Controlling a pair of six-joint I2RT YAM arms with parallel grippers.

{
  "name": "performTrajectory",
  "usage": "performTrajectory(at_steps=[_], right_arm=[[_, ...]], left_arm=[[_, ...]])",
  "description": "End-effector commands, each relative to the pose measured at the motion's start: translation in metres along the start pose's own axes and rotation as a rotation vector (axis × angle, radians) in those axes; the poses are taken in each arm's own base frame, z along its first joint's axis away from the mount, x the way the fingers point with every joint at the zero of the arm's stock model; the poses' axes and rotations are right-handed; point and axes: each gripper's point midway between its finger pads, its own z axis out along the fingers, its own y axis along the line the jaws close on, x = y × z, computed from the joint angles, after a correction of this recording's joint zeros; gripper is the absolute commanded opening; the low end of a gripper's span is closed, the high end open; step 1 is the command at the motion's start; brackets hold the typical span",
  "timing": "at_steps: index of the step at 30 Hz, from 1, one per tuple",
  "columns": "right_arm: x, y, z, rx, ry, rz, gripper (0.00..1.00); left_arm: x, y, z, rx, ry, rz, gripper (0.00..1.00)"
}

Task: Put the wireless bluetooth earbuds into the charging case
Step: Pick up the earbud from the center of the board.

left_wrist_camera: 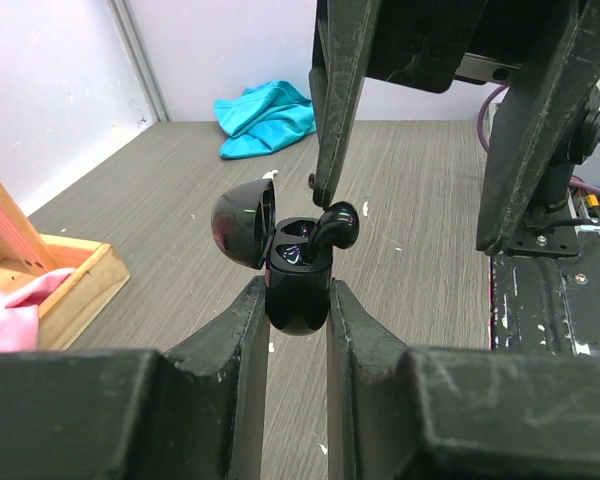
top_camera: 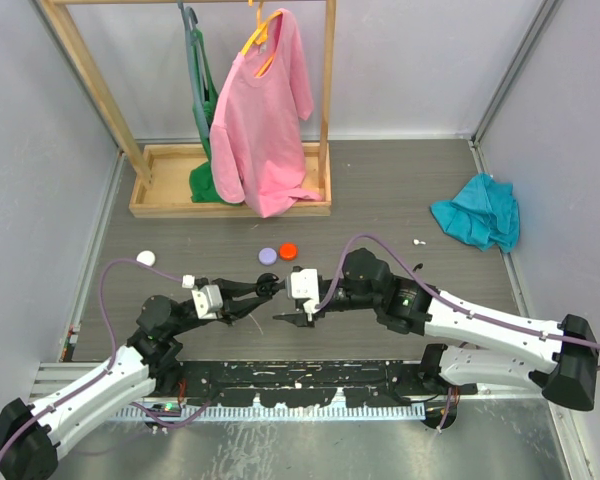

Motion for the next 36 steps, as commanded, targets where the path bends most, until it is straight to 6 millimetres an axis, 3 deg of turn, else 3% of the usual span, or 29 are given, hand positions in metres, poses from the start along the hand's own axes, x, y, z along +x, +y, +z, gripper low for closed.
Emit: performTrajectory(at_steps=[1,11,19,27,33,36], right_arm=[[-0.017,0.000,0.002,-0.017,-0.050,0.020,0.61],[-0.021,0.011,0.008,-0.078,-0.079,0.059,0.59],[-0.038,-0.002,0.014,-0.036,-0.147,0.044,0.60],[-0.039,-0.012,0.022,-0.008,-0.134,0.061,0.61],[-0.041,-0.022,0.007,0.086,-0.125,0.101,0.63],[-0.035,-0.038,-0.003,0.197,-0.081,0.157,0.64]], left_arm=[[-0.032,0.007,0.006,-0.015,-0.084,0.055,0.00],[-0.032,0.007,0.005,-0.016,-0.085,0.057,0.00],[-0.031,0.005,0.007,-0.002,-0.078,0.052,0.00],[-0.031,0.005,0.007,0.000,-0.077,0.052,0.00],[-0.025,0.017,0.006,-0.066,-0.057,0.045,0.00],[-0.021,0.025,0.006,-0.115,-0.041,0.039,0.00]])
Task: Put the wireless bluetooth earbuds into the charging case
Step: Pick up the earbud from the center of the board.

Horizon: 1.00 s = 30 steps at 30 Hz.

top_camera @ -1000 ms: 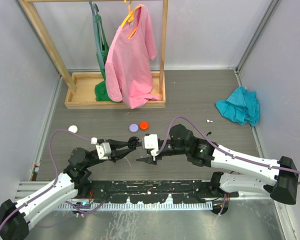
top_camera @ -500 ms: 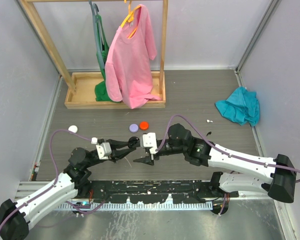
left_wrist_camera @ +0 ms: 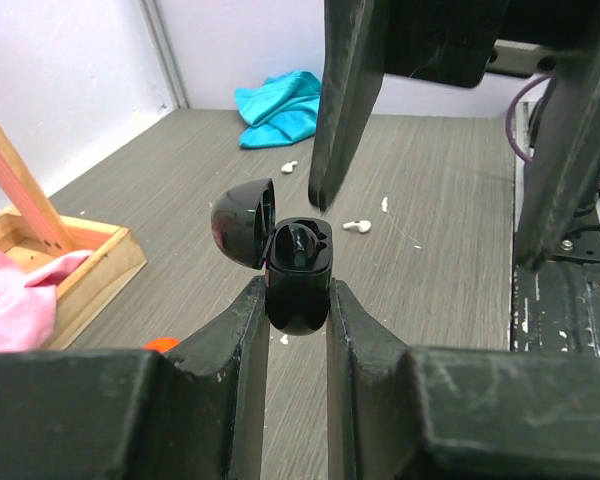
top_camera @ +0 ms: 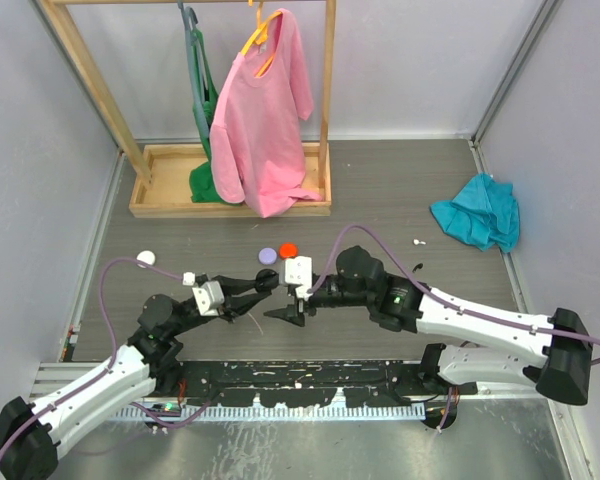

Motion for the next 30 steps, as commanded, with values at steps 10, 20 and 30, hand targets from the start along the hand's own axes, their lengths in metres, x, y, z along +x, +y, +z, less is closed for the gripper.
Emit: performTrajectory(at_steps=[10,20,30], right_arm=[[0.023,-0.094,-0.066,0.685,0.222,0.277,0.65],[0.112,-0.129,-0.130,0.984,0.475,0.636,0.62],[0.188,-0.142,-0.198,1.212,0.626,0.919,0.61]], left_arm=[[-0.018,0.032,0.004,-0.158,-0.032,0.039,0.00],[-0.017,0.035,0.002,-0.178,-0.029,0.044,0.00],[-0.015,0.035,0.004,-0.171,-0.020,0.045,0.00]])
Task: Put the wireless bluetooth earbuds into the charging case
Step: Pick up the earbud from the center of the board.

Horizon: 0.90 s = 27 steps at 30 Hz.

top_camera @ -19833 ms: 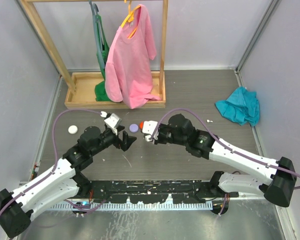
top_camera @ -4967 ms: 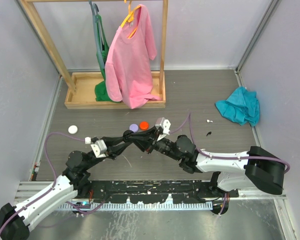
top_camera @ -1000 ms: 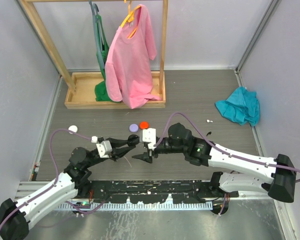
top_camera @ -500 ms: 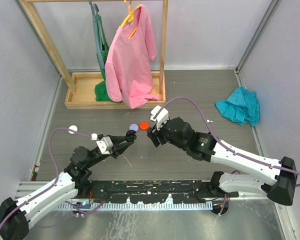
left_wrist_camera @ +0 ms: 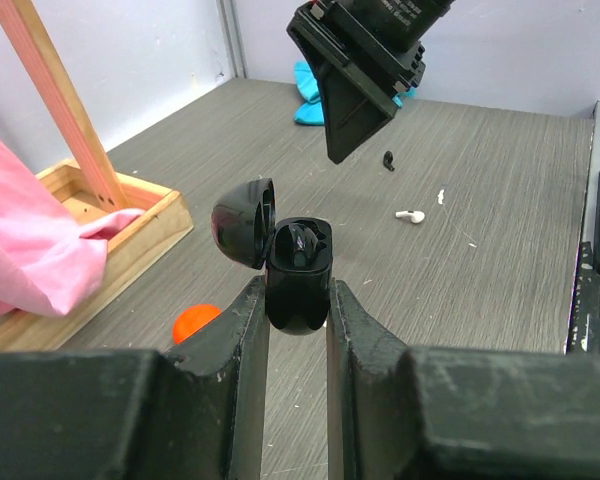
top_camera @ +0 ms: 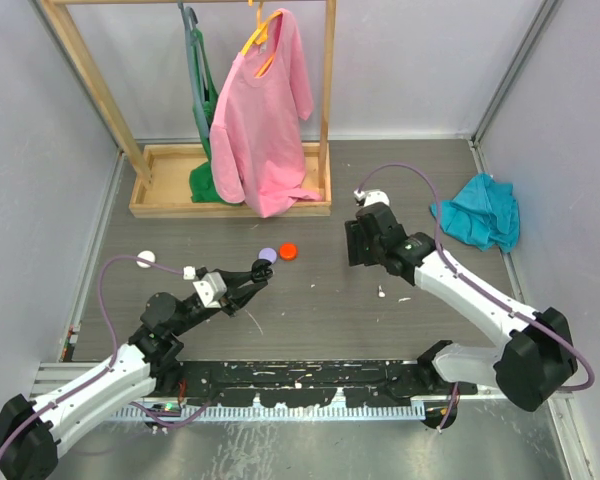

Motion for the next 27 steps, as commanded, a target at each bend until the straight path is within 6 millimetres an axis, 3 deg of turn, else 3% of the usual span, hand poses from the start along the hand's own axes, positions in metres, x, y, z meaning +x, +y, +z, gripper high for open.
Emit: performTrajectory(at_steps=[1,5,13,19,27], right_arm=[[0.008,-0.034,0.008,0.090,0.056,0.152,0.61],[0.022,-0.079,0.018,0.187,0.125,0.277,0.60],[0.051,-0.148,0.033,0.383,0.200,0.445,0.58],[0.071,-0.172,0.048,0.430,0.275,0.518,0.54],[0.077,-0.191,0.064,0.482,0.259,0.599,0.48]], left_arm=[[-0.027,0.006,0.006,-0.014,-0.070,0.049,0.00],[-0.026,0.006,0.006,-0.013,-0.068,0.052,0.00],[-0.026,0.005,0.007,-0.004,-0.065,0.050,0.00],[-0.026,0.004,0.007,0.000,-0.065,0.049,0.00],[-0.026,0.002,0.008,0.010,-0.064,0.046,0.00]])
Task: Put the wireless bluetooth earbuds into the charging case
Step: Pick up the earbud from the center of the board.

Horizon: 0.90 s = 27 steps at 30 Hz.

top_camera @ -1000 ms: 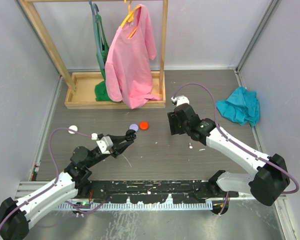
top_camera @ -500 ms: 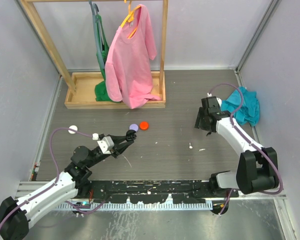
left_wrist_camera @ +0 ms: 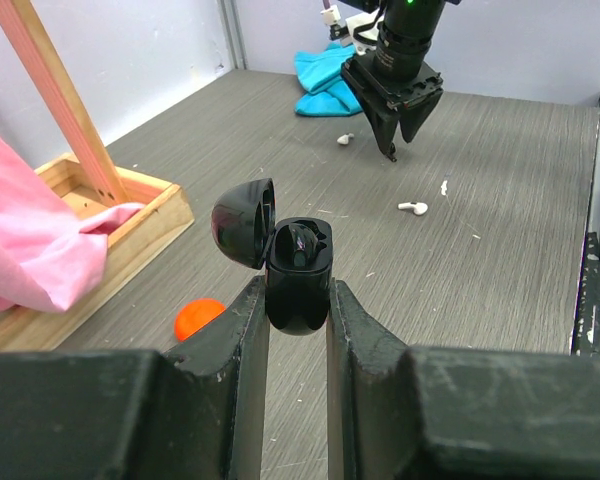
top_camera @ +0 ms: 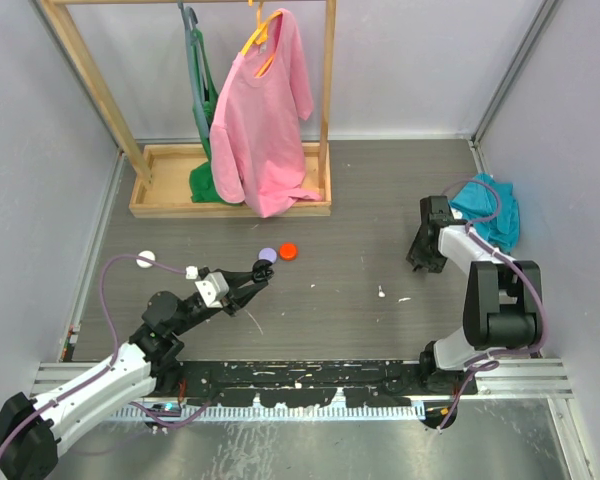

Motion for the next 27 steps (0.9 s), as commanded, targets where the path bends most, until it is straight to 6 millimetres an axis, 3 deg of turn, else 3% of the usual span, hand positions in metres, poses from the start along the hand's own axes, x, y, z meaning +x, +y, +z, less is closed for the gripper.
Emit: performTrajectory(at_steps=[1,10,16,27], right_arm=[[-0.018,0.006,0.008,-0.011,-0.062,0.064,0.48],[-0.009,0.007,0.022,0.000,-0.015,0.052,0.40],[0.002,0.014,0.015,-0.056,0.027,0.041,0.39],[0.018,0.028,0.004,-0.172,0.059,0.037,0.26]], left_arm=[[-0.032,0.002,0.007,0.010,-0.085,0.034,0.00],[-0.031,0.001,0.007,0.012,-0.081,0.031,0.00],[-0.032,0.001,0.008,0.016,-0.081,0.030,0.00],[-0.034,-0.001,0.007,0.029,-0.081,0.026,0.00]])
